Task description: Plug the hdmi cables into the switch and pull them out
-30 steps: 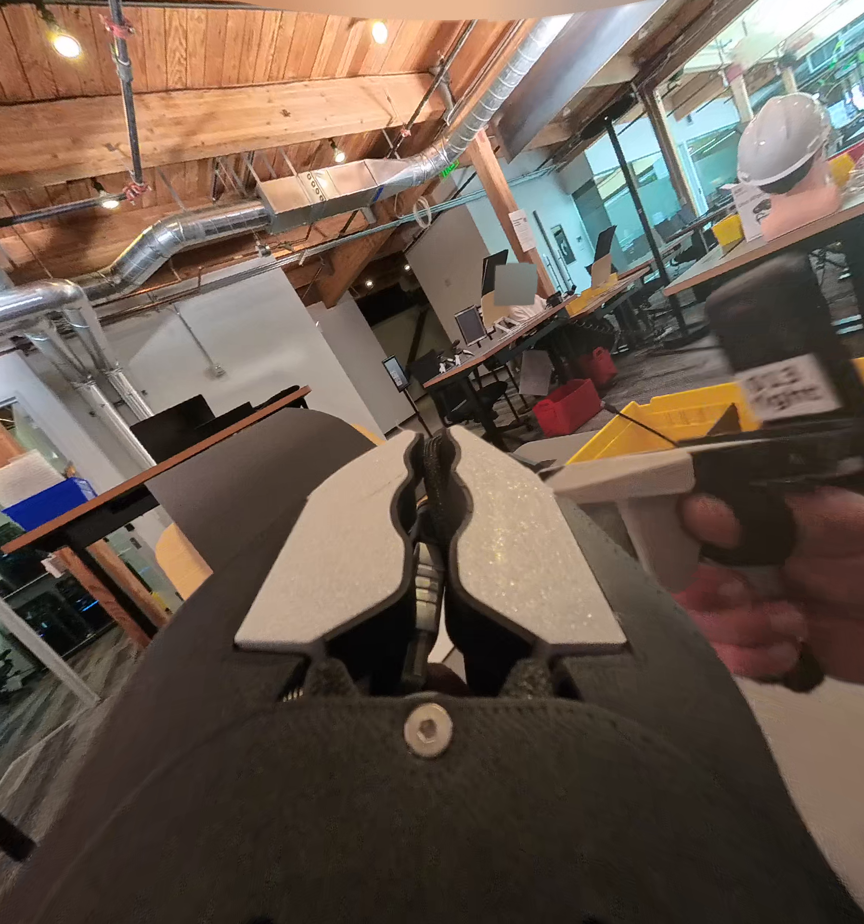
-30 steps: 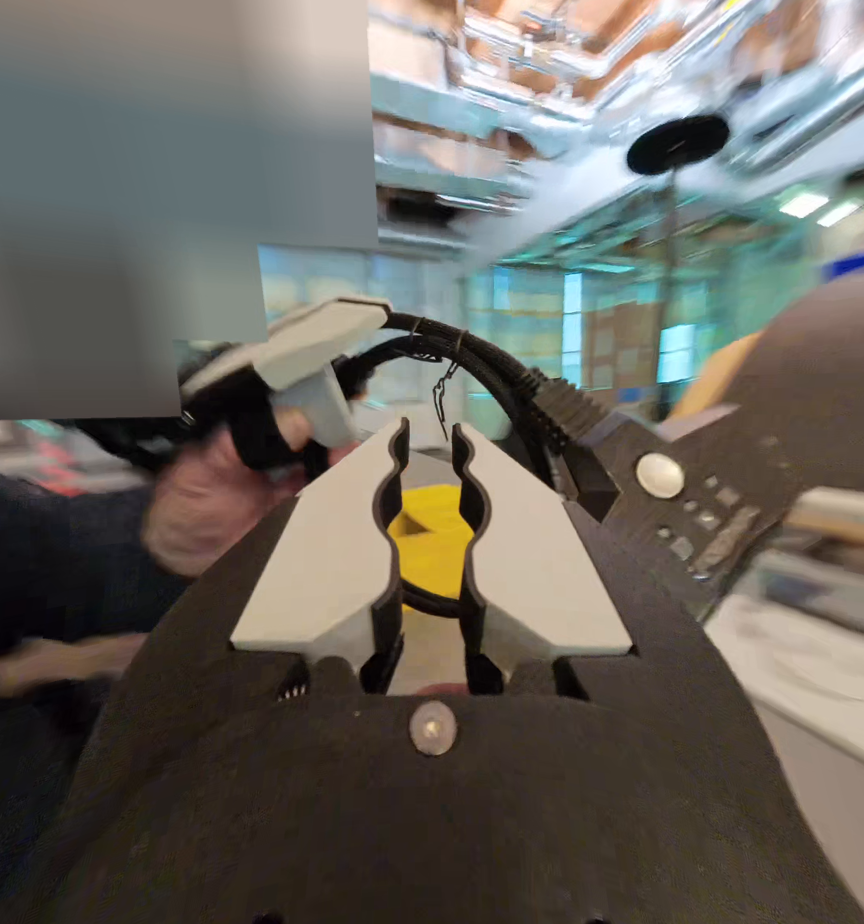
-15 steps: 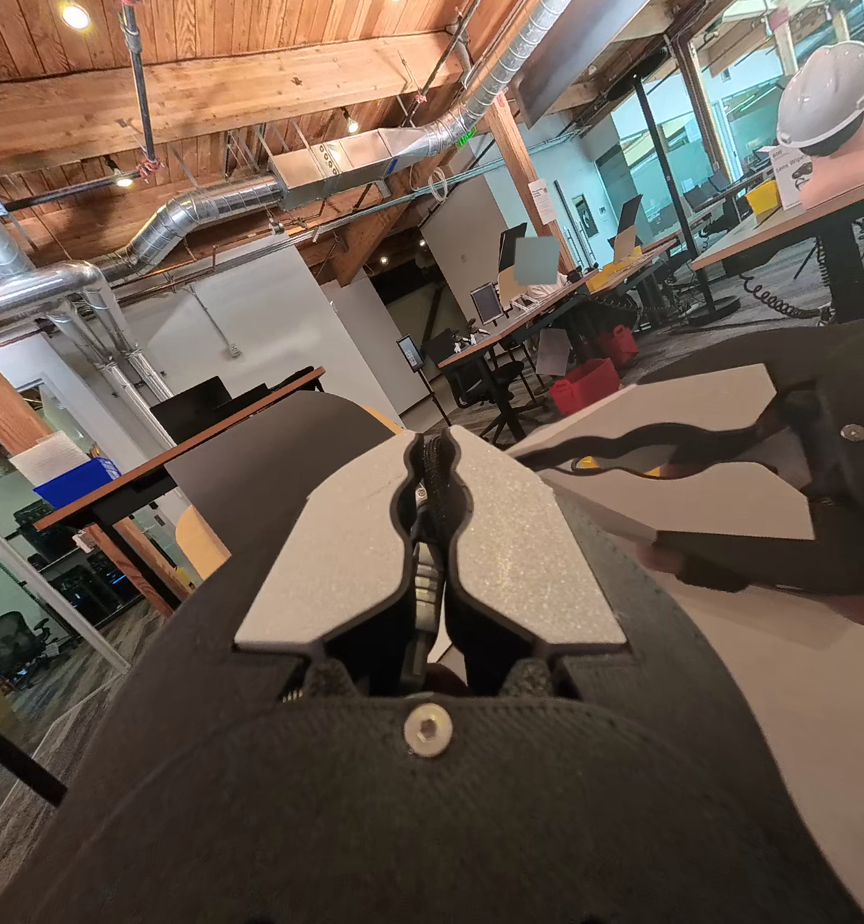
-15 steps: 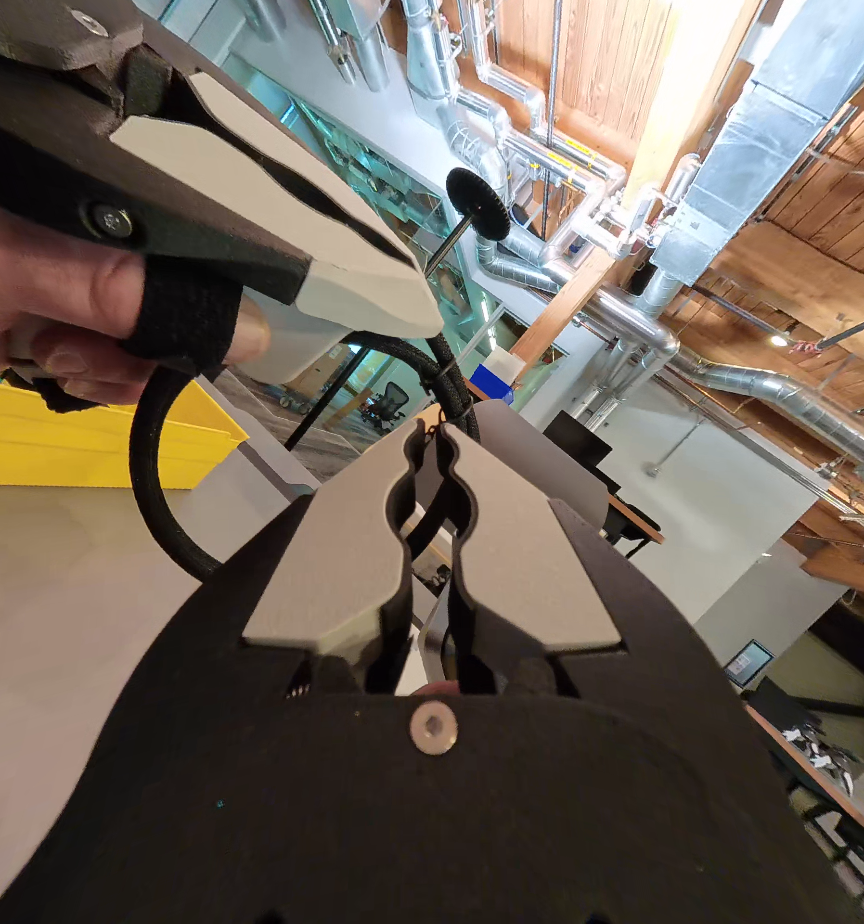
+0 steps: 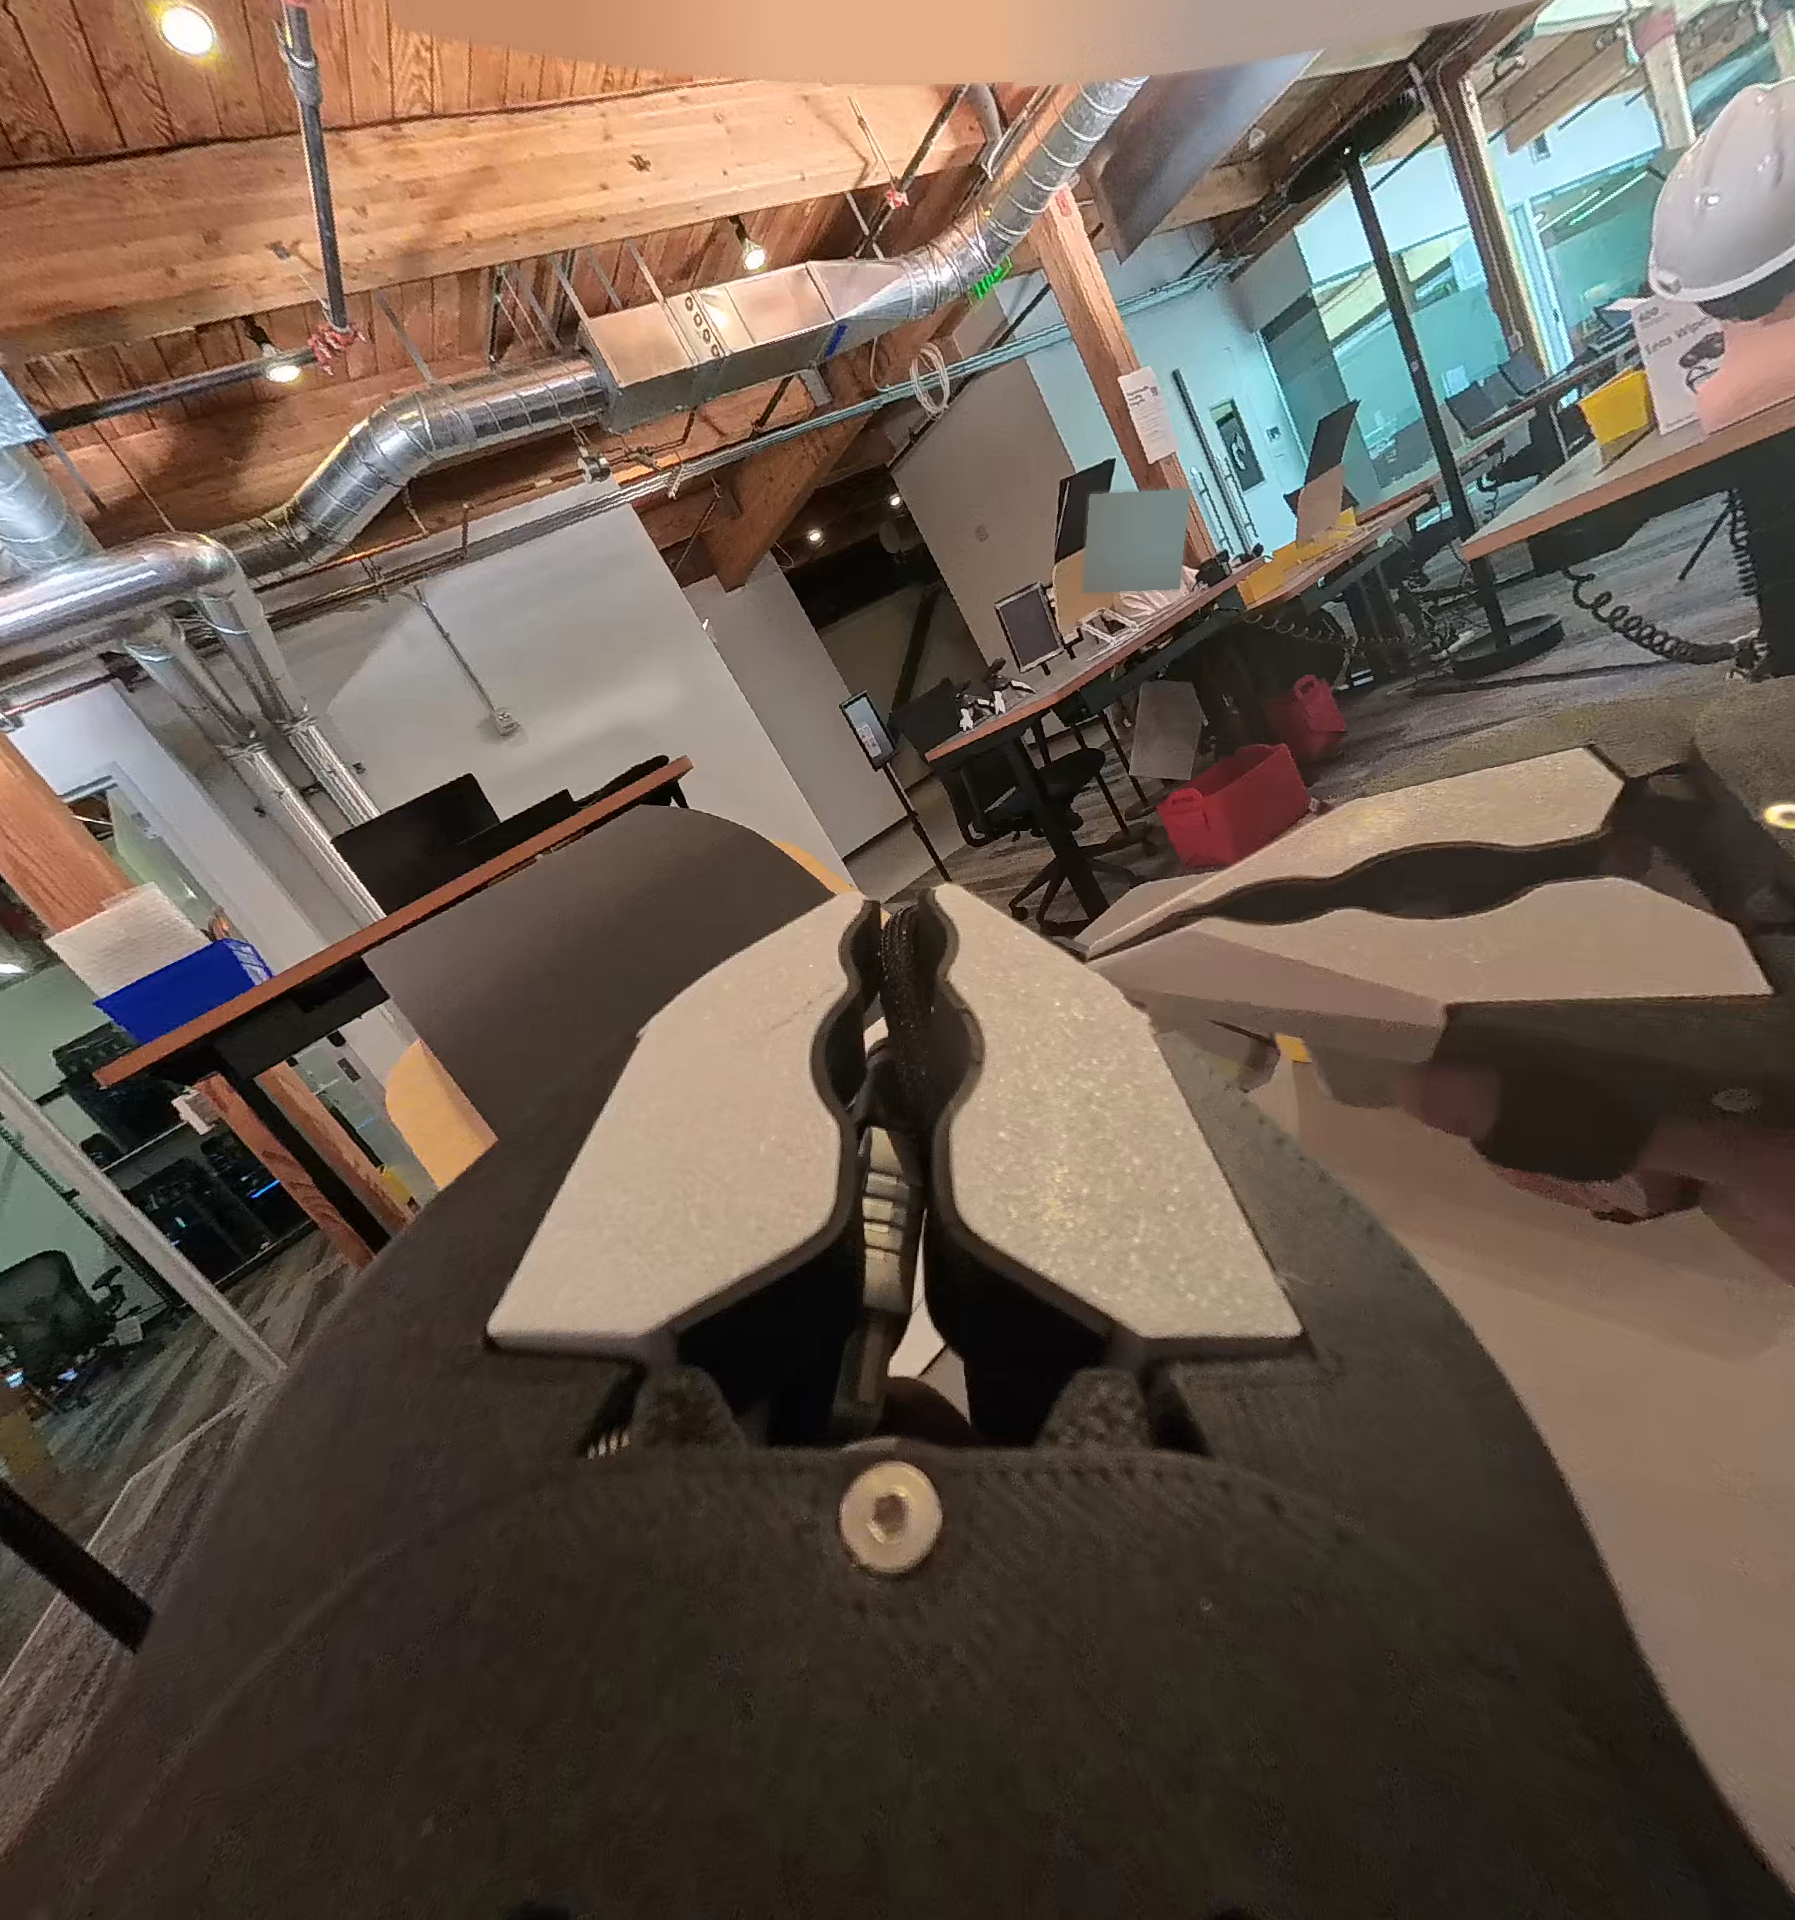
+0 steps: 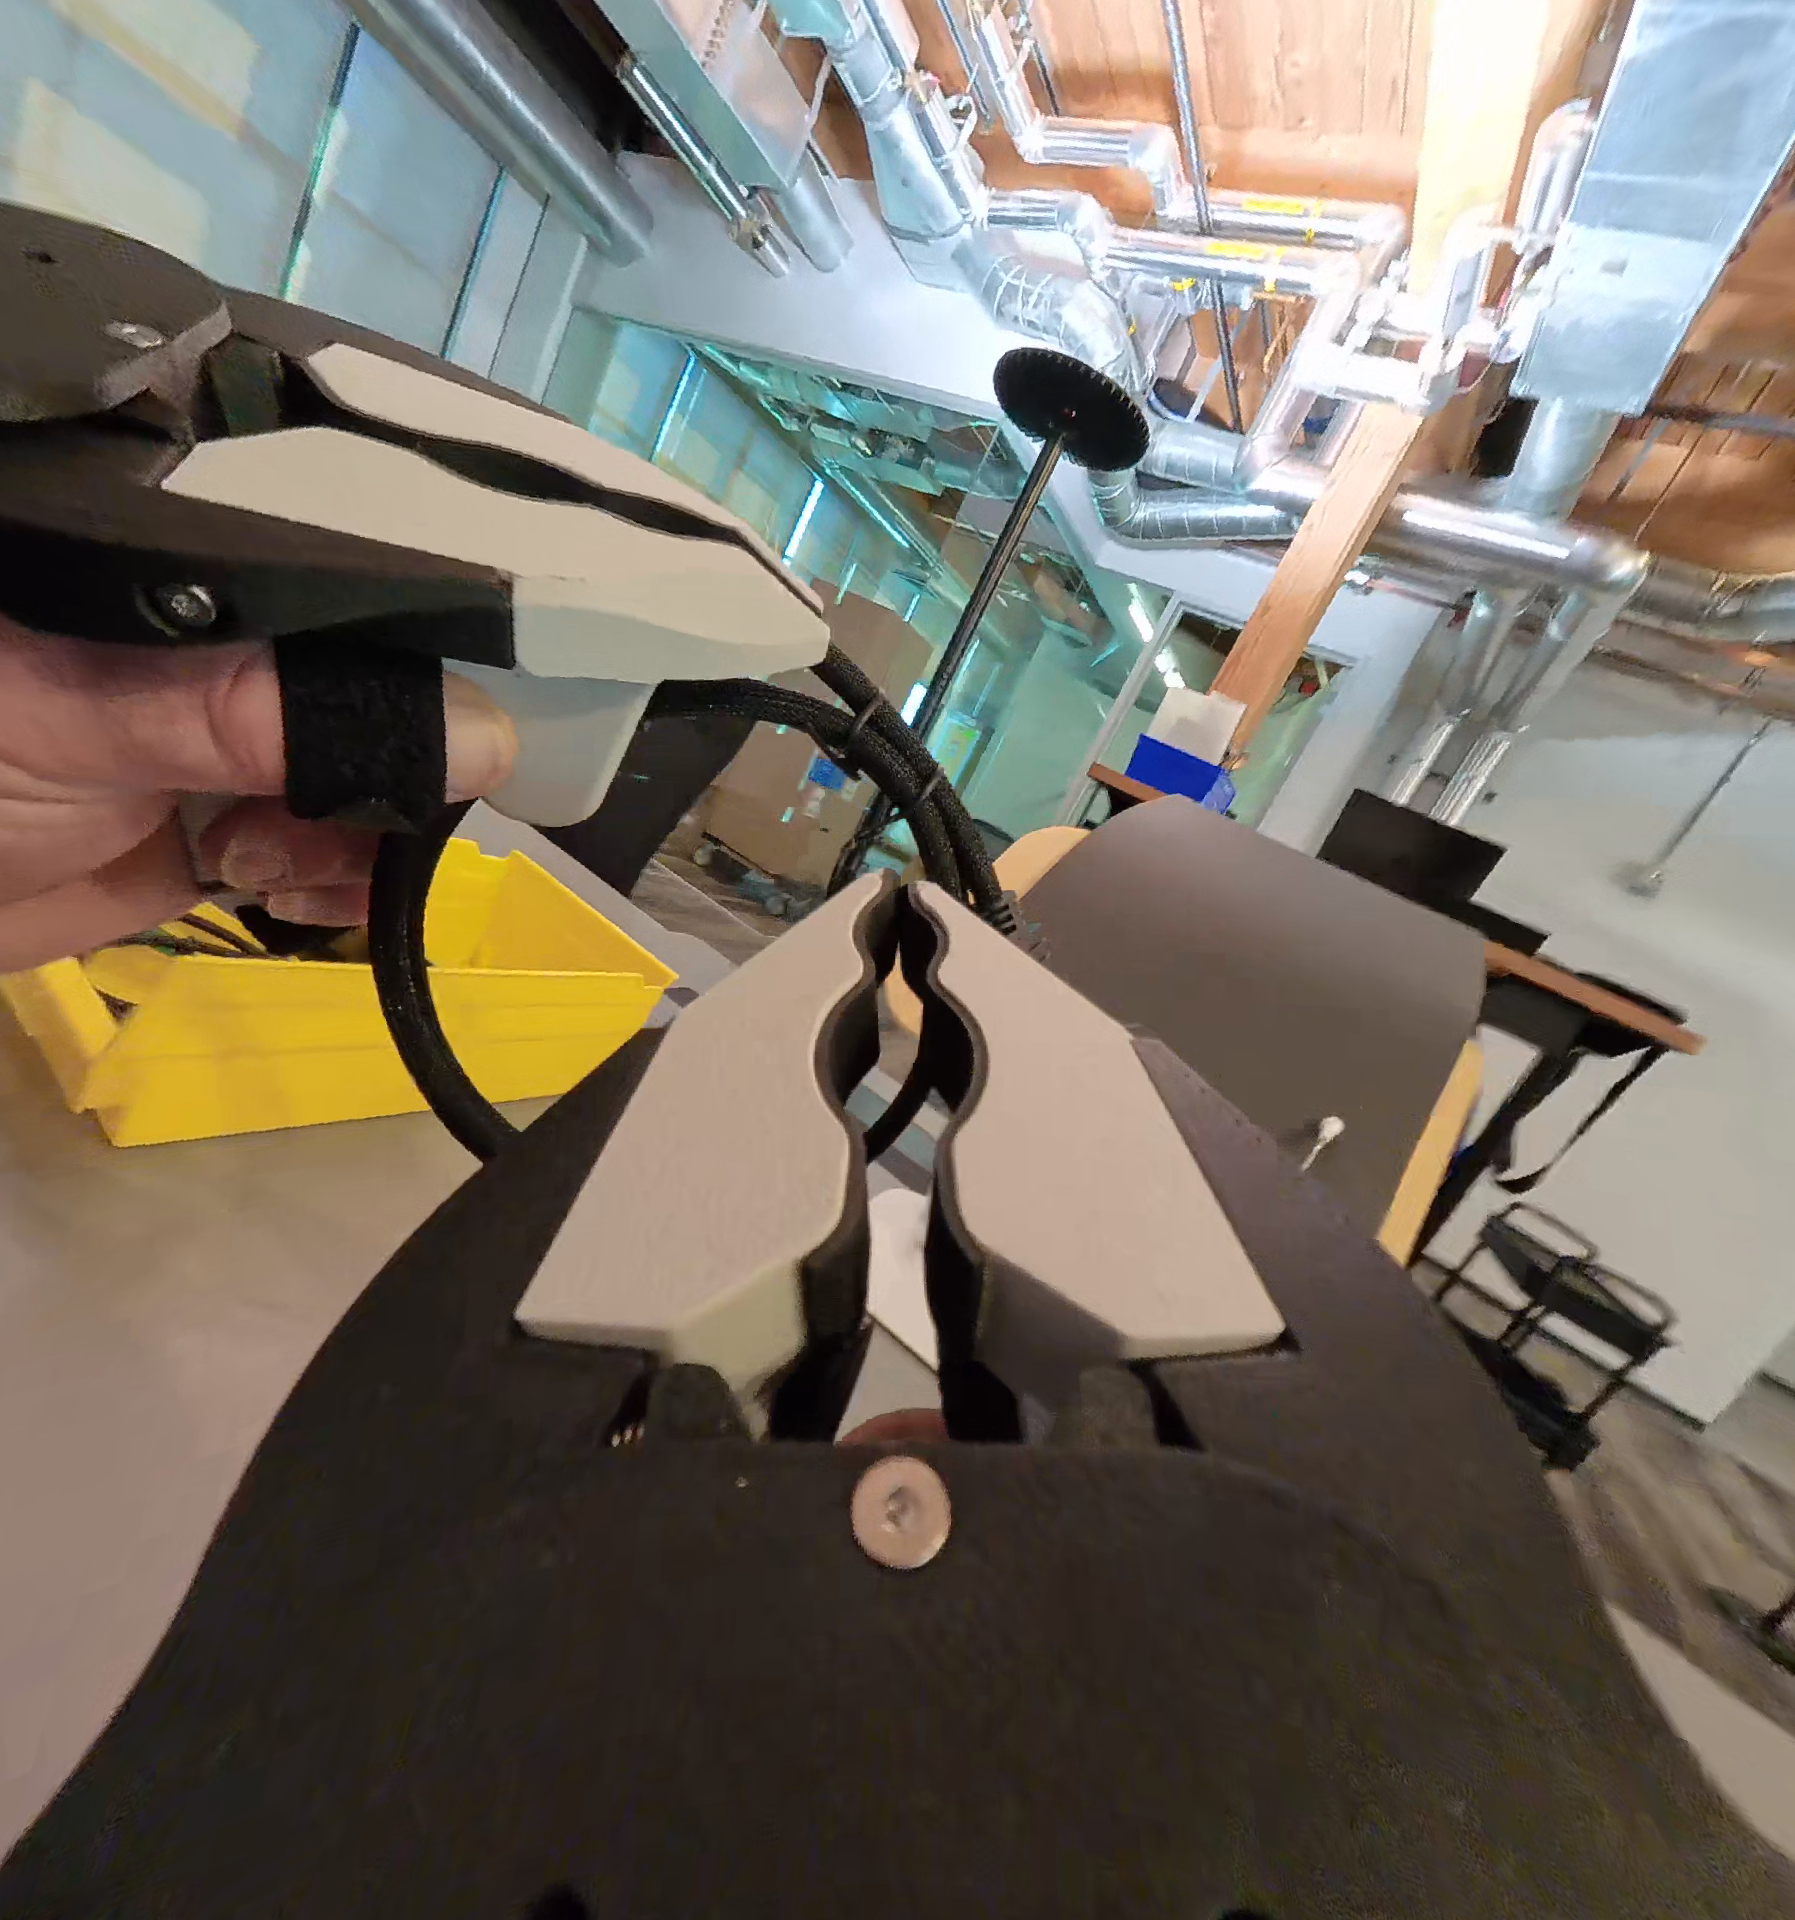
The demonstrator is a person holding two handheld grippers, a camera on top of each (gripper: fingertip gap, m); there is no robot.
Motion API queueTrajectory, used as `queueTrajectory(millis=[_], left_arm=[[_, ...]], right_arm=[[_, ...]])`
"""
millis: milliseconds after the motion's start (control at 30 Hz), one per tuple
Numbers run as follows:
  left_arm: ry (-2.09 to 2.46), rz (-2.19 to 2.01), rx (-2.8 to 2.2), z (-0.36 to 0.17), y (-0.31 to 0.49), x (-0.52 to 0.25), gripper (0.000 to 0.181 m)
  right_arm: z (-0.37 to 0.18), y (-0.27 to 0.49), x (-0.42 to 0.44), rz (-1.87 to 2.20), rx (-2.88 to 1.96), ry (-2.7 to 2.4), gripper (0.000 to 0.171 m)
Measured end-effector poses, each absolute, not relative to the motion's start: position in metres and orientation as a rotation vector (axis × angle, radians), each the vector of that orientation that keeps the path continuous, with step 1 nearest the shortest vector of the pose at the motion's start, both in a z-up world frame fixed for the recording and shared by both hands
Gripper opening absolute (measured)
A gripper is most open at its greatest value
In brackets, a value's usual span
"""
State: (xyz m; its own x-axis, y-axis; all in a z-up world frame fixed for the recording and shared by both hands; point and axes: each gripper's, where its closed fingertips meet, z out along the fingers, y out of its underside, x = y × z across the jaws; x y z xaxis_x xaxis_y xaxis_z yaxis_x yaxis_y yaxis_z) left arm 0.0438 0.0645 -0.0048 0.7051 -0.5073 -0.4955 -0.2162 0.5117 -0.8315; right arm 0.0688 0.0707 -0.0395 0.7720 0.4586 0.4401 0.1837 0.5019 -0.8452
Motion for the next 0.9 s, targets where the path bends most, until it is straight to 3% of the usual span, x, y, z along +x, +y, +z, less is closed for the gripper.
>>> queueTrajectory(millis=[133,233,900], left_arm=[[0.807,-0.203,-1.053,-0.007,0.065,0.045,0.005],[0.811,-0.207,-1.054,-0.008,0.063,0.046,0.005],[0.813,-0.218,-1.056,-0.008,0.061,0.048,0.005]], right_arm=[[-0.036,0.064,0.061,0.073,-0.987,-0.739,0.000],[-0.038,0.068,0.057,0.001,-0.989,-0.749,0.010],[-0.042,0.075,0.057,-0.083,-0.996,-0.746,0.000]])
